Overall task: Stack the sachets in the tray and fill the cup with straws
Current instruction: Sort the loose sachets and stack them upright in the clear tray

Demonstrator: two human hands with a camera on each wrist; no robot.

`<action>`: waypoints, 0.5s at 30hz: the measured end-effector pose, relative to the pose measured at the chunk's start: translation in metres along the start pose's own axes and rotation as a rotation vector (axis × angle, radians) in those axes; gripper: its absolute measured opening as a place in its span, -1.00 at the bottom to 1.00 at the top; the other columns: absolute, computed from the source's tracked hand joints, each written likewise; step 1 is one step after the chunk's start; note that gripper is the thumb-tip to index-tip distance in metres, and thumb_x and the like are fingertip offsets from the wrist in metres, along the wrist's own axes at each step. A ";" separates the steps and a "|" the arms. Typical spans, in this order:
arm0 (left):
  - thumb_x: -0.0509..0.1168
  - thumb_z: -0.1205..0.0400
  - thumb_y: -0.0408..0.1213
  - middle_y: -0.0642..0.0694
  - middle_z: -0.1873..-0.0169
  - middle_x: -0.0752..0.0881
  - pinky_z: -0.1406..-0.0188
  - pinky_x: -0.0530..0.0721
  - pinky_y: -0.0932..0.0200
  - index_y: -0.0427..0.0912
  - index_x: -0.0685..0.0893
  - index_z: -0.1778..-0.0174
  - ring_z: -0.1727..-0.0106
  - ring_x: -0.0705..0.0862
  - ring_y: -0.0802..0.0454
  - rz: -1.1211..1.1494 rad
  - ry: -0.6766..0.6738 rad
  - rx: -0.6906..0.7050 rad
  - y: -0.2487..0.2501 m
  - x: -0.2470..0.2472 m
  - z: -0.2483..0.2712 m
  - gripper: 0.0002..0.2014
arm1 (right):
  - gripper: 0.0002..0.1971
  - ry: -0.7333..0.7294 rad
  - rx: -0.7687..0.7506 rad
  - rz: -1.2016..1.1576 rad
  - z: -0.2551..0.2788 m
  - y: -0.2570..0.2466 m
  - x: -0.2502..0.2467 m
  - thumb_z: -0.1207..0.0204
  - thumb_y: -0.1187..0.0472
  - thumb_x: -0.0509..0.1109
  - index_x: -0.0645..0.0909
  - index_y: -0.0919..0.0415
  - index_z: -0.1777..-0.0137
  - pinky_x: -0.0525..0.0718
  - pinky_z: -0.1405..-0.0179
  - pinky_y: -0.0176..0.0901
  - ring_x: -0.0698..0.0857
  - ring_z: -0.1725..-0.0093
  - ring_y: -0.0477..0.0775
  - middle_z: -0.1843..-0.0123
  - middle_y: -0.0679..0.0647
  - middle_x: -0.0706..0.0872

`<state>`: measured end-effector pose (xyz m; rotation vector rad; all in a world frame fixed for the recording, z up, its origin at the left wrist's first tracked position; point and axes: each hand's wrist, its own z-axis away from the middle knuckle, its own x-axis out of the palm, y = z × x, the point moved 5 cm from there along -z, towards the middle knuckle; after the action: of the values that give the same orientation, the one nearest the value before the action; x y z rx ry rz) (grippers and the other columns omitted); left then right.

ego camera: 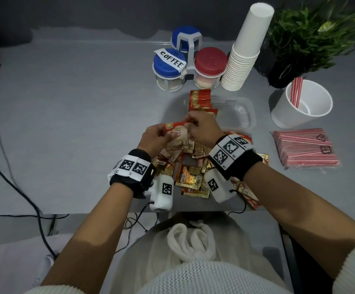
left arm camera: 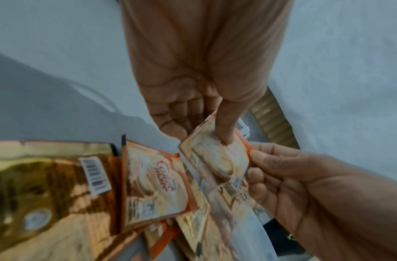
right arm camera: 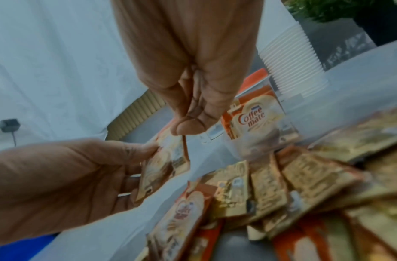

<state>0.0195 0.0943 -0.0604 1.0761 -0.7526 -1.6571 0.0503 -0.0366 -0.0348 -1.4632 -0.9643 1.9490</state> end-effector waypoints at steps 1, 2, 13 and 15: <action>0.29 -0.60 -0.41 -0.39 -0.13 0.69 -0.19 0.66 -0.14 -0.39 0.60 -0.21 -0.10 0.68 -0.21 0.017 0.021 -0.004 0.001 -0.003 0.000 -0.73 | -0.86 0.020 0.036 -0.067 -0.002 0.002 0.000 -0.55 0.44 0.25 0.59 0.43 -0.05 0.62 0.16 -0.06 0.61 0.27 0.04 0.24 0.09 0.61; 0.26 -0.62 -0.42 -0.40 -0.14 0.69 -0.15 0.66 -0.08 -0.40 0.59 -0.22 -0.10 0.68 -0.20 0.032 0.044 -0.007 0.000 -0.006 -0.001 -0.73 | -0.86 0.033 0.071 -0.118 -0.003 0.003 0.001 -0.55 0.46 0.23 0.58 0.42 -0.05 0.66 0.22 -0.06 0.63 0.34 0.04 0.29 0.07 0.60; 0.21 -0.66 -0.38 -0.32 -0.14 0.69 -0.21 0.65 -0.24 -0.05 0.53 0.15 -0.16 0.70 -0.27 0.181 0.173 -0.148 -0.025 -0.025 0.003 -0.86 | -0.27 -0.209 0.084 0.410 0.009 0.015 0.047 -0.34 -0.08 0.50 0.31 0.33 -0.36 0.48 -0.27 0.04 0.45 -0.37 0.26 -0.39 0.28 0.40; 0.23 -0.65 -0.39 -0.32 -0.12 0.71 -0.21 0.65 -0.26 0.01 0.54 0.22 -0.14 0.71 -0.27 0.188 0.190 -0.157 -0.030 -0.027 0.002 -0.80 | -0.37 -0.192 0.078 0.400 0.009 0.017 0.050 -0.38 -0.03 0.49 0.33 0.30 -0.29 0.53 -0.10 0.00 0.53 -0.29 0.27 -0.33 0.28 0.47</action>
<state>0.0087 0.1294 -0.0775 1.0027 -0.5718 -1.4079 0.0273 -0.0111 -0.0760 -1.5357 -0.6995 2.4202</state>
